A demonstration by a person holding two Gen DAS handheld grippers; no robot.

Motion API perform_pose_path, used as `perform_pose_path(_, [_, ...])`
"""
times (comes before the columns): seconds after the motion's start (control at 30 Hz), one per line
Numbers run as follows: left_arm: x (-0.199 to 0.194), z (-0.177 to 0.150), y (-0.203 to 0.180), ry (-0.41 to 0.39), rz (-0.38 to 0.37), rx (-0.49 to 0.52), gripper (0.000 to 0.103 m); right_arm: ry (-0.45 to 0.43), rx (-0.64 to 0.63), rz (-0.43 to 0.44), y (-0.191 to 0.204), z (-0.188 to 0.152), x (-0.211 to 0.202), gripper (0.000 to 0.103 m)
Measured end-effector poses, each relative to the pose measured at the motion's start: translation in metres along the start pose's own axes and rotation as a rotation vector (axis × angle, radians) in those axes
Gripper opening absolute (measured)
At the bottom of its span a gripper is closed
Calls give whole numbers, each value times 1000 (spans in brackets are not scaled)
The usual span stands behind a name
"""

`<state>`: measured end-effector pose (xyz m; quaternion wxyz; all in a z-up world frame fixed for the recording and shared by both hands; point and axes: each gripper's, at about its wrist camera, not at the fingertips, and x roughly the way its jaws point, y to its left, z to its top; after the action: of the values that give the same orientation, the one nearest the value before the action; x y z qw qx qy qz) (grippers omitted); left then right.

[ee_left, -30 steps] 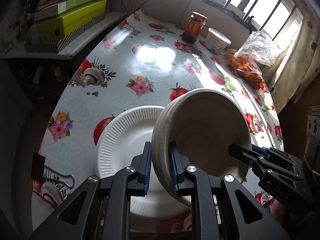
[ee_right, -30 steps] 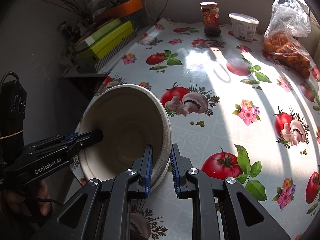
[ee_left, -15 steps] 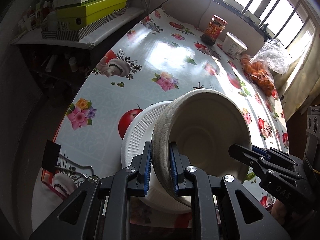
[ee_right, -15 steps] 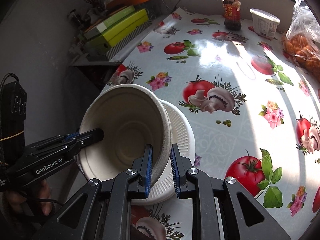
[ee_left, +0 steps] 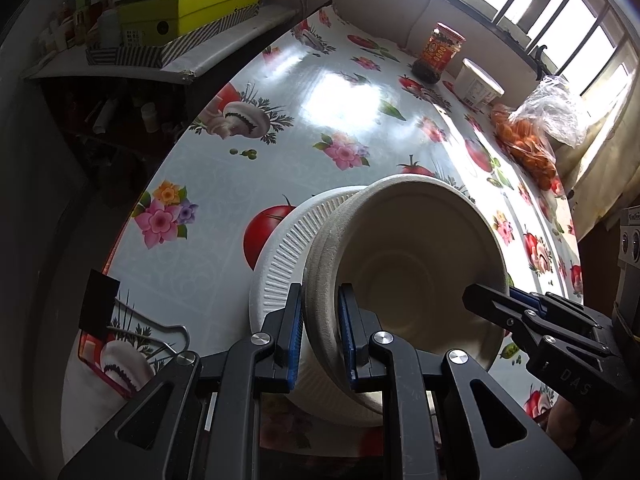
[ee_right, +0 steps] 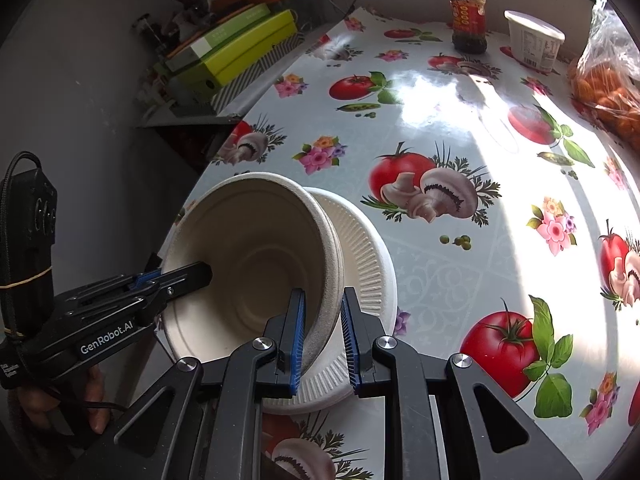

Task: Organize plates and bowls
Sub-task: 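Carry the bowl stack with both grippers over to the white plate stack, then lower the bowl stack onto the plates and open both grippers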

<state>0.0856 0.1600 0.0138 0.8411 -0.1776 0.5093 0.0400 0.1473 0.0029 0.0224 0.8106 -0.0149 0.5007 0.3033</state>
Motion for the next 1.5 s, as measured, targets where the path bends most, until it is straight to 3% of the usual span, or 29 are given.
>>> perform_pose_path(0.77, [2,2,0,-7,4,-4,18,-17,11,1,0,-2,-1,19])
perform_pose_path(0.93, [2,2,0,-8,-1,-6,19,-25,15,-7,-1,-3,-3,23])
perform_pose_path(1.23, [-1,3,-2,-29,5,-9,23,-29,19,-6,-1,-4,-4,32])
perform_pose_path(1.37, [-2,2,-1,-30,-1,-9,34,-33,19,-5,-1,-4,-4,34])
perform_pose_path(1.5, [-4,2,-3,-36,-4,-4,34,-39,21,-5,-1,-4,-5,36])
